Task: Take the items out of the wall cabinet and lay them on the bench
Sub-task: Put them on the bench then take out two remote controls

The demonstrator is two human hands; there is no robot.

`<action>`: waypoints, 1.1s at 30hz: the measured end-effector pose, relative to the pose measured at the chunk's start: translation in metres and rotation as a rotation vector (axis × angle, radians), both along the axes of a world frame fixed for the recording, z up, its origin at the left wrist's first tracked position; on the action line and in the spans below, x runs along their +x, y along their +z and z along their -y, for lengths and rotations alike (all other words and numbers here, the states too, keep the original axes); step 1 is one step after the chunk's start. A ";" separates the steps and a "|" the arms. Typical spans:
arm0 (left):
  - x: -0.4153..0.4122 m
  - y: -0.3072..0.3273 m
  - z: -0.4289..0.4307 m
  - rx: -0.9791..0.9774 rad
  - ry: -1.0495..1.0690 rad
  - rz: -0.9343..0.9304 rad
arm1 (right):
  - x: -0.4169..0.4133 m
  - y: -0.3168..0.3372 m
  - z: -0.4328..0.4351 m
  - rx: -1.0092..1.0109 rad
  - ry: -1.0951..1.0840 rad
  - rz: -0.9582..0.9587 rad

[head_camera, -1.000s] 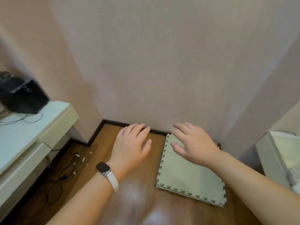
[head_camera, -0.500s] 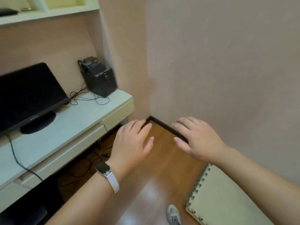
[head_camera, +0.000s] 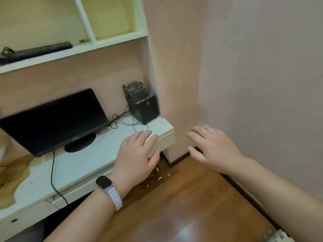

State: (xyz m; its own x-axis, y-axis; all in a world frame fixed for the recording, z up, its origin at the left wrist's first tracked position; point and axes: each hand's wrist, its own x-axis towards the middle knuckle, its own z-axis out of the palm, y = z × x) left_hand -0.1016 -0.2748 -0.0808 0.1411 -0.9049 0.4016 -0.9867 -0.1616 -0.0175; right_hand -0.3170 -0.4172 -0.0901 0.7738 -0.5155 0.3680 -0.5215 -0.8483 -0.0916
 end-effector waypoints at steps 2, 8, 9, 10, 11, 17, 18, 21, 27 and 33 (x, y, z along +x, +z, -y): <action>0.009 0.005 0.011 0.002 0.031 0.012 | 0.014 0.006 0.018 0.009 0.035 0.011; 0.041 0.019 0.035 -0.035 0.114 0.049 | 0.058 0.025 0.059 -0.039 0.098 -0.010; 0.048 0.021 0.040 -0.035 0.129 0.041 | 0.066 0.027 0.066 -0.046 0.099 -0.015; 0.055 0.022 0.044 -0.036 0.142 0.035 | 0.073 0.029 0.073 -0.050 0.103 -0.021; 0.063 0.022 0.049 -0.038 0.150 0.035 | 0.082 0.032 0.079 -0.055 0.110 -0.027; 0.129 0.027 0.088 -0.100 0.129 0.027 | 0.147 0.049 0.114 -0.115 0.133 -0.062; 0.141 0.029 0.097 -0.119 0.122 0.030 | 0.159 0.052 0.121 -0.131 0.129 -0.060; 0.183 0.036 0.124 -0.186 0.081 0.041 | 0.198 0.061 0.142 -0.165 0.110 -0.033; 0.274 0.057 0.179 -0.295 -0.001 0.053 | 0.279 0.082 0.183 -0.242 0.095 0.030; 0.337 0.081 0.225 -0.334 -0.038 0.071 | 0.338 0.101 0.224 -0.259 0.059 0.106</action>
